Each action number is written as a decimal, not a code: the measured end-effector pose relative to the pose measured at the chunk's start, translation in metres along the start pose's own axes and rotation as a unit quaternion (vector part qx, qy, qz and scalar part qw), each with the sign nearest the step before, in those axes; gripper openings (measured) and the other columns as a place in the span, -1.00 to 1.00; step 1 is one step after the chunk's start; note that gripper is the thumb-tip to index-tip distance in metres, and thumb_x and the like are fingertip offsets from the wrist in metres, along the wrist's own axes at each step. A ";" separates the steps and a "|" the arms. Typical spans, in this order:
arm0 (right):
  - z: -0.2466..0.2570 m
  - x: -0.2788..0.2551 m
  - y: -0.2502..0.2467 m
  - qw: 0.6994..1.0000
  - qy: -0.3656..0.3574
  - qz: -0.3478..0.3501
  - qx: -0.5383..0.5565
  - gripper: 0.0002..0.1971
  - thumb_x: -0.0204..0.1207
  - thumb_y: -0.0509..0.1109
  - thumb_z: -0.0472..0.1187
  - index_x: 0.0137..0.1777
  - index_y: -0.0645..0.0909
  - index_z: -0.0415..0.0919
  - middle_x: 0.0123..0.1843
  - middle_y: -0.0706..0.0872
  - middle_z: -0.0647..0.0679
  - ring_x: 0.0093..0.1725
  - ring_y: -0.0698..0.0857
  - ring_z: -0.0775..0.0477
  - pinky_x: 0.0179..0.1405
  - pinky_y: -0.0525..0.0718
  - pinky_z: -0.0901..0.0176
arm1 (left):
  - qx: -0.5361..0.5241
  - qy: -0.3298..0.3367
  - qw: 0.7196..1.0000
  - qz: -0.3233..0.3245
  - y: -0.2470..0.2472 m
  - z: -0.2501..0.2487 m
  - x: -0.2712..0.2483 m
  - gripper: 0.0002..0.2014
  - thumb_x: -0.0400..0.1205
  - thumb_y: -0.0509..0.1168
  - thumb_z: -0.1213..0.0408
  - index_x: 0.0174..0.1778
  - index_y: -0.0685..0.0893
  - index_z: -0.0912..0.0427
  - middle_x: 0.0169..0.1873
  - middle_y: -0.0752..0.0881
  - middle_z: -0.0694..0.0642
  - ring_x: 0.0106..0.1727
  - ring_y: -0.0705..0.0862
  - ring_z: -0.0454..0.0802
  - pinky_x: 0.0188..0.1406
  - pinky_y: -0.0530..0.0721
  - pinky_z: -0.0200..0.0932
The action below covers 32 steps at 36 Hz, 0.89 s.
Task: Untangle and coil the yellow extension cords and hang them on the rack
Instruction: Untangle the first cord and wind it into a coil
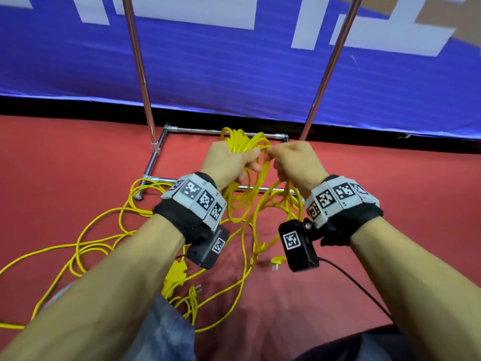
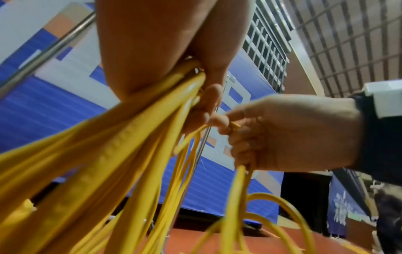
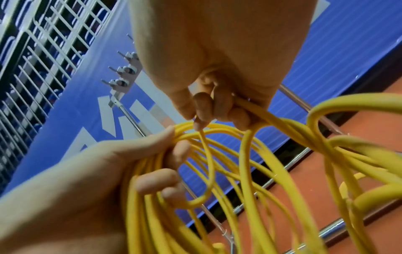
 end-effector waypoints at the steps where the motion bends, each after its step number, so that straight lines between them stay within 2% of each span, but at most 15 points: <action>1: 0.004 -0.002 0.002 0.999 0.012 0.019 0.025 -0.76 0.43 0.24 -0.19 -0.42 0.60 -0.21 -0.58 0.43 -0.07 -0.55 0.36 -0.06 -0.43 0.34 0.09 | -0.016 -0.010 1.000 -0.003 0.003 0.002 0.001 -0.78 0.62 0.39 0.29 -0.36 0.69 0.23 -0.28 0.80 0.27 -0.69 0.43 -0.09 -0.60 0.43 -0.23; 3: 0.011 -0.006 0.006 0.997 0.008 0.067 0.026 -0.76 0.44 0.17 -0.30 -0.41 0.57 -0.23 -0.57 0.45 -0.11 -0.56 0.37 -0.05 -0.46 0.33 0.15 | -0.056 -0.034 0.998 -0.016 0.007 0.003 0.002 -0.75 0.56 0.46 0.19 -0.38 0.71 0.22 -0.28 0.79 0.26 -0.66 0.45 -0.03 -0.53 0.44 -0.19; 5: 0.014 -0.014 0.011 0.993 -0.017 0.118 0.011 -0.70 0.49 0.14 -0.45 -0.44 0.52 -0.26 -0.62 0.52 -0.01 -0.59 0.40 0.03 -0.49 0.35 0.18 | -0.083 -0.065 0.994 -0.022 0.010 0.004 0.002 -0.68 0.46 0.54 0.10 -0.44 0.70 0.27 -0.41 0.71 0.32 -0.63 0.47 0.04 -0.46 0.48 -0.13; 7: 0.013 -0.018 0.013 0.988 -0.026 0.154 0.006 -0.69 0.52 0.12 -0.53 -0.41 0.53 -0.34 -0.62 0.59 0.05 -0.59 0.46 0.07 -0.48 0.41 0.20 | -0.111 -0.085 0.990 -0.017 0.013 0.003 -0.001 -0.64 0.44 0.56 0.17 -0.45 0.64 0.36 -0.59 0.61 0.32 -0.65 0.50 0.08 -0.46 0.50 -0.09; 9: 0.011 -0.021 0.013 0.983 -0.017 0.180 0.037 -0.72 0.58 0.12 -0.51 -0.29 0.60 -0.40 -0.49 0.64 -0.09 -0.52 0.52 -0.01 -0.43 0.50 0.20 | -0.149 -0.093 0.984 -0.020 0.015 0.002 -0.004 -0.64 0.44 0.55 0.29 -0.51 0.55 0.38 -0.71 0.49 0.25 -0.65 0.50 0.12 -0.38 0.53 0.04; 11: 0.010 -0.023 0.010 0.978 -0.008 0.192 0.080 -0.70 0.62 0.13 -0.47 -0.26 0.63 -0.36 -0.39 0.63 -0.21 -0.47 0.57 -0.08 -0.38 0.57 0.17 | -0.162 -0.088 0.982 -0.039 0.016 0.001 -0.006 -0.59 0.42 0.55 0.33 -0.61 0.47 0.33 -0.74 0.43 0.23 -0.62 0.50 0.16 -0.37 0.51 0.17; 15: 0.007 -0.023 0.010 0.973 0.006 0.207 0.105 -0.76 0.63 0.20 -0.43 -0.23 0.63 -0.38 -0.39 0.65 -0.24 -0.42 0.68 -0.16 -0.21 0.68 0.00 | -0.071 -0.070 0.991 -0.092 0.016 -0.001 -0.010 -0.60 0.26 0.52 0.15 -0.78 0.52 0.22 -0.69 0.51 0.32 -0.62 0.54 0.22 -0.50 0.59 0.25; 17: 0.001 -0.021 0.011 0.975 0.021 0.202 0.094 -0.81 0.61 0.24 -0.45 -0.22 0.60 -0.40 -0.41 0.67 -0.23 -0.42 0.71 -0.16 -0.17 0.71 -0.05 | -0.035 -0.045 0.992 -0.116 0.015 -0.007 -0.013 -0.70 0.17 0.48 0.10 -0.67 0.66 0.28 -0.70 0.53 0.28 -0.63 0.53 0.17 -0.52 0.62 0.16; 18: -0.005 -0.020 0.010 0.977 0.029 0.202 0.065 -0.82 0.59 0.27 -0.45 -0.24 0.60 -0.41 -0.40 0.70 -0.24 -0.41 0.72 -0.16 -0.18 0.72 -0.04 | -0.033 -0.029 0.989 -0.138 0.012 -0.010 -0.013 -0.67 0.13 0.47 0.08 -0.54 0.73 0.35 -0.68 0.55 0.25 -0.63 0.50 0.12 -0.54 0.57 0.08; 19: -0.015 -0.019 0.008 0.978 0.035 0.206 0.016 -0.81 0.57 0.30 -0.43 -0.28 0.60 -0.38 -0.39 0.72 -0.25 -0.41 0.71 -0.14 -0.20 0.71 0.00 | -0.041 -0.015 0.986 -0.161 0.008 -0.013 -0.012 -0.58 0.09 0.48 0.07 -0.42 0.75 0.42 -0.63 0.57 0.29 -0.62 0.45 0.09 -0.53 0.50 0.03; 20: -0.026 -0.019 0.007 0.974 0.037 0.216 -0.050 -0.80 0.55 0.33 -0.41 -0.33 0.61 -0.33 -0.37 0.74 -0.25 -0.41 0.69 -0.09 -0.24 0.69 0.07 | -0.062 -0.003 0.982 -0.177 0.003 -0.018 -0.012 -0.56 0.07 0.48 0.07 -0.39 0.76 0.42 -0.55 0.62 0.40 -0.61 0.42 0.08 -0.51 0.44 0.00; 23: -0.056 -0.017 0.003 0.950 0.041 0.236 -0.198 -0.81 0.49 0.39 -0.33 -0.35 0.65 -0.15 -0.31 0.80 -0.14 -0.38 0.64 0.06 -0.21 0.61 0.16 | -0.118 0.019 0.973 -0.196 -0.013 -0.031 -0.011 -0.88 0.20 0.48 0.16 -0.60 0.77 0.10 -0.21 0.72 0.59 -0.60 0.38 0.08 -0.38 0.40 0.04; 26: -0.064 -0.015 -0.001 0.948 0.027 0.230 -0.217 -0.81 0.52 0.40 -0.35 -0.24 0.65 -0.05 -0.30 0.79 0.08 -0.26 0.70 0.17 -0.09 0.64 0.25 | -0.124 0.024 0.973 -0.193 -0.020 -0.032 -0.011 -0.78 0.32 0.46 0.21 -0.67 0.75 0.02 -0.14 0.71 0.62 -0.61 0.38 0.04 -0.36 0.41 0.01; 29: -0.062 -0.011 -0.008 0.955 -0.005 0.199 -0.220 -0.79 0.55 0.37 -0.36 -0.22 0.68 -0.06 -0.31 0.79 0.02 -0.30 0.72 0.13 -0.06 0.71 0.20 | -0.111 0.020 0.976 -0.186 -0.020 -0.025 -0.006 -0.73 0.44 0.47 0.23 -0.61 0.78 0.02 -0.24 0.70 0.61 -0.61 0.38 0.03 -0.37 0.43 -0.03; 32: -0.057 -0.010 -0.012 0.967 -0.010 0.177 -0.184 -0.82 0.59 0.31 -0.42 -0.10 0.68 -0.17 -0.28 0.77 -0.12 -0.45 0.69 0.12 -0.29 0.67 0.32 | -0.115 0.006 0.974 -0.196 -0.021 -0.015 0.000 -0.73 0.44 0.52 0.11 -0.51 0.80 0.19 -0.47 0.66 0.48 -0.62 0.43 0.06 -0.36 0.50 -0.06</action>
Point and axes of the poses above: each hand's wrist, its own x-axis towards the middle knuckle, its own y-axis out of the palm, z = x × y, the point moved 2 cm from there along x, towards the middle knuckle
